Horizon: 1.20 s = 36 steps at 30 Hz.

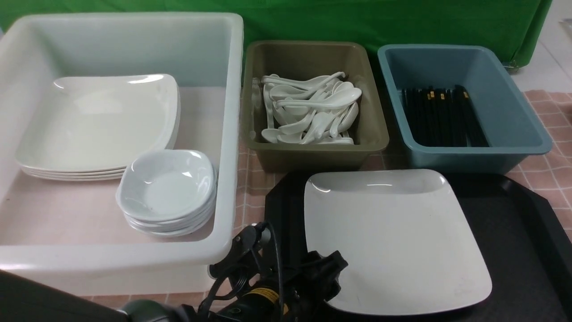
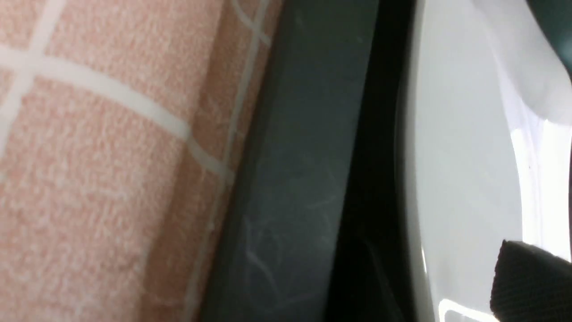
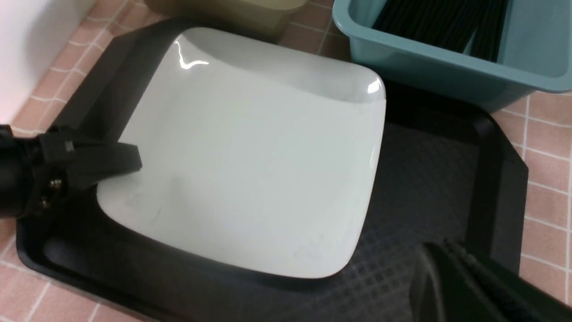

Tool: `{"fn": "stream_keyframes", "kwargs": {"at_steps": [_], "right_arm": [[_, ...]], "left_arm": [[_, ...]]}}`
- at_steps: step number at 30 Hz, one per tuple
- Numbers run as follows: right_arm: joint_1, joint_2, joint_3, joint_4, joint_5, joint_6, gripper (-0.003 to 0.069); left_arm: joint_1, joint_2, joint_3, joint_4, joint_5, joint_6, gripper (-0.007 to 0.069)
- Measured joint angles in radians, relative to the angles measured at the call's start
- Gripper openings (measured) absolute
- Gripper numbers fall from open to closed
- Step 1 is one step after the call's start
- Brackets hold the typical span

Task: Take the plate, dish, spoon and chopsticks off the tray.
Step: Use the left arm to grab a plate from the dinner plate

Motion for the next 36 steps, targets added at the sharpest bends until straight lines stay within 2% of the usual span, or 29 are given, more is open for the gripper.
{"fn": "stream_keyframes", "kwargs": {"at_steps": [6,9,14,20,28,33,36], "right_arm": [[0.000,0.000,0.000,0.001,0.000,0.000,0.0030],[0.000,0.000,0.000,0.003,0.000,0.000,0.0030],[0.000,0.000,0.000,0.004,0.000,0.000,0.0030],[0.000,0.000,0.000,0.005,0.000,0.000,0.0030],[0.000,0.000,0.000,0.006,0.000,0.000,0.0030],[0.000,0.000,0.000,0.007,0.000,0.000,0.0030],[0.000,0.000,0.000,0.008,0.001,0.000,0.0030]], "left_arm": [[0.000,0.028,0.004,0.048,-0.049,-0.089,0.0283],[0.002,0.040,0.009,0.169,-0.084,-0.166,0.0205],[0.005,0.058,0.011,0.293,-0.123,-0.273,0.0120],[0.009,0.062,0.010,0.377,-0.136,-0.336,0.0111],[0.011,0.006,0.006,0.397,-0.087,-0.348,0.0114],[0.037,-0.040,-0.004,0.427,-0.024,-0.368,0.0111],[0.051,-0.051,-0.027,0.482,0.069,-0.389,0.0071]]}}
